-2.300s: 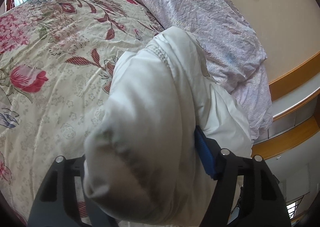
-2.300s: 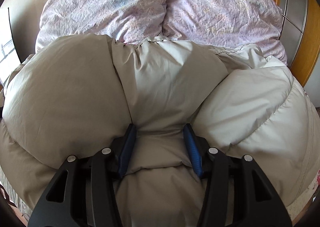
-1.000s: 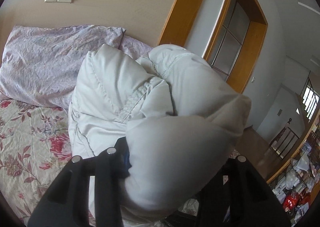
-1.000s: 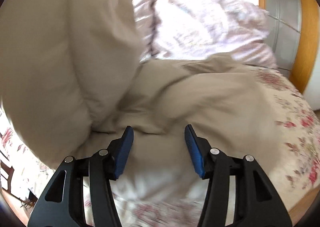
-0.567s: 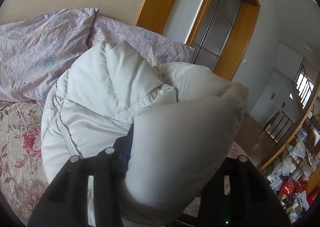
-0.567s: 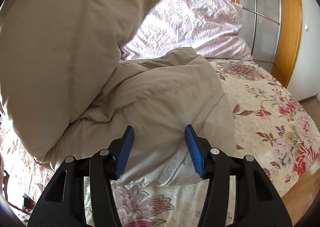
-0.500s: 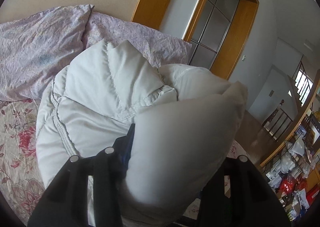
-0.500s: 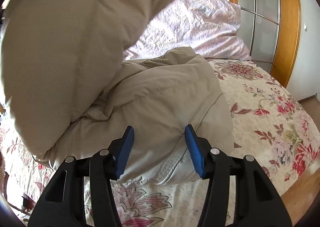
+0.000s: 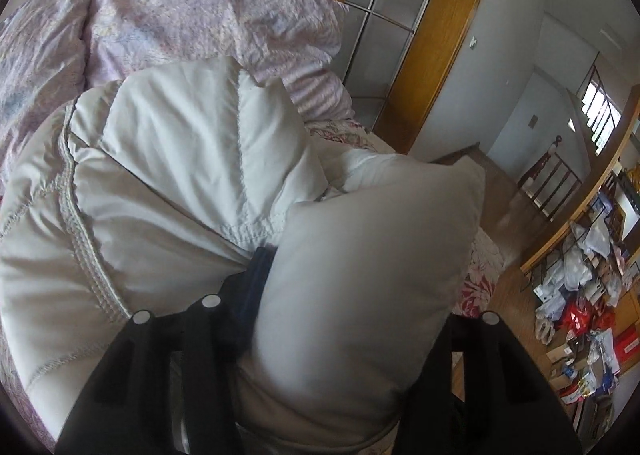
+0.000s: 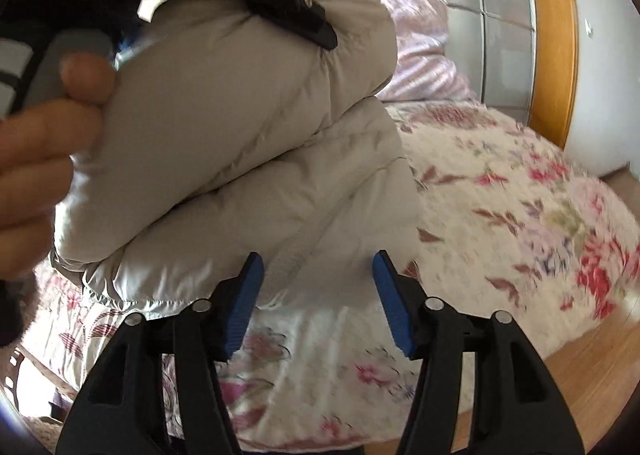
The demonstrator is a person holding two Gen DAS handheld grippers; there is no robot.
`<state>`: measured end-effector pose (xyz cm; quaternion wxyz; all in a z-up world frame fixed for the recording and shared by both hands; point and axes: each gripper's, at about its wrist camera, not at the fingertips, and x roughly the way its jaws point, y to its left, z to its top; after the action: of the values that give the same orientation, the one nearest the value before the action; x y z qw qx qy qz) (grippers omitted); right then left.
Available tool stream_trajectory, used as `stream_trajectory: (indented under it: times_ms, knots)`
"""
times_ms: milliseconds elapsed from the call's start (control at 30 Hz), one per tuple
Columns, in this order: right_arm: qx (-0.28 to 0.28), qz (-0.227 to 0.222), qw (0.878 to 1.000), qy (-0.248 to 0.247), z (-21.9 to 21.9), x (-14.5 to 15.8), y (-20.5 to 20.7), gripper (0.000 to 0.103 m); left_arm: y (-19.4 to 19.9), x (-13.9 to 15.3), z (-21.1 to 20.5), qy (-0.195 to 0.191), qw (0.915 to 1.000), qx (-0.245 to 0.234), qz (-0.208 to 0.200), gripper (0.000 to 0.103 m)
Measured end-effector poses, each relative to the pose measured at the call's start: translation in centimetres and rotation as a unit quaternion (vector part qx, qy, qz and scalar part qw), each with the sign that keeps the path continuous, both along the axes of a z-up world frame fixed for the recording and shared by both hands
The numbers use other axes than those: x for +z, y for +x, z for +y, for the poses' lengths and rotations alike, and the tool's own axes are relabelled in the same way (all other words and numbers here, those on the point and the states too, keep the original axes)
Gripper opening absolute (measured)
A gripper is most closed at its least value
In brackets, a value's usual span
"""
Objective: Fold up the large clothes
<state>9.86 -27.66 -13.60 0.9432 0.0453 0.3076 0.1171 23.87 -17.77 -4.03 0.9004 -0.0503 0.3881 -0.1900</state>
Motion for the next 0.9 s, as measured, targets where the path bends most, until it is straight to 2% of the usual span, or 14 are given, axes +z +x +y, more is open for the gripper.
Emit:
stream_trajectory:
  times_ms: [133,233,267,333,500,600,667,800,900]
  knots:
    - [-0.017,0.006,1.000,0.001,-0.9,-0.1,-0.3,0.059,-0.1,-0.8,-2.0,0.036,0.9993,-0.011,-0.007,0.048]
    - [-0.025,0.009,1.000,0.006,-1.6,-0.2,-0.7,0.059,-1.6,-0.3,-2.5,0.057,0.9978,-0.012,-0.032,0.057]
    - [-0.029,0.008,1.000,0.006,-1.8,-0.2,-0.9,0.059,-2.1,0.2,-2.5,0.052,0.9979,-0.016,-0.036,0.067]
    - [-0.036,0.008,0.999,0.007,-2.3,-0.2,-1.2,0.059,-3.5,1.5,-2.1,0.031,0.9981,-0.025,-0.048,0.076]
    - [-0.055,0.009,0.998,0.008,-3.4,-0.2,-1.4,0.059,-6.8,6.3,1.2,-0.038,0.9941,-0.042,-0.093,0.092]
    - [-0.063,0.009,0.998,0.009,-3.8,-0.1,-1.7,0.059,-8.0,8.6,5.1,-0.030,0.9901,0.010,-0.137,0.096]
    - [-0.065,0.010,0.998,0.012,-3.9,-0.1,-1.7,0.059,-7.4,8.9,8.4,0.003,0.9869,0.070,-0.145,0.096]
    - [-0.063,0.006,0.998,0.019,-3.7,0.1,-2.0,0.059,-4.5,7.2,14.3,0.038,0.9793,0.163,-0.114,0.096]
    - [-0.057,0.000,0.998,0.019,-3.4,0.3,-2.1,0.059,-2.2,5.2,17.4,0.054,0.9733,0.206,-0.086,0.094]
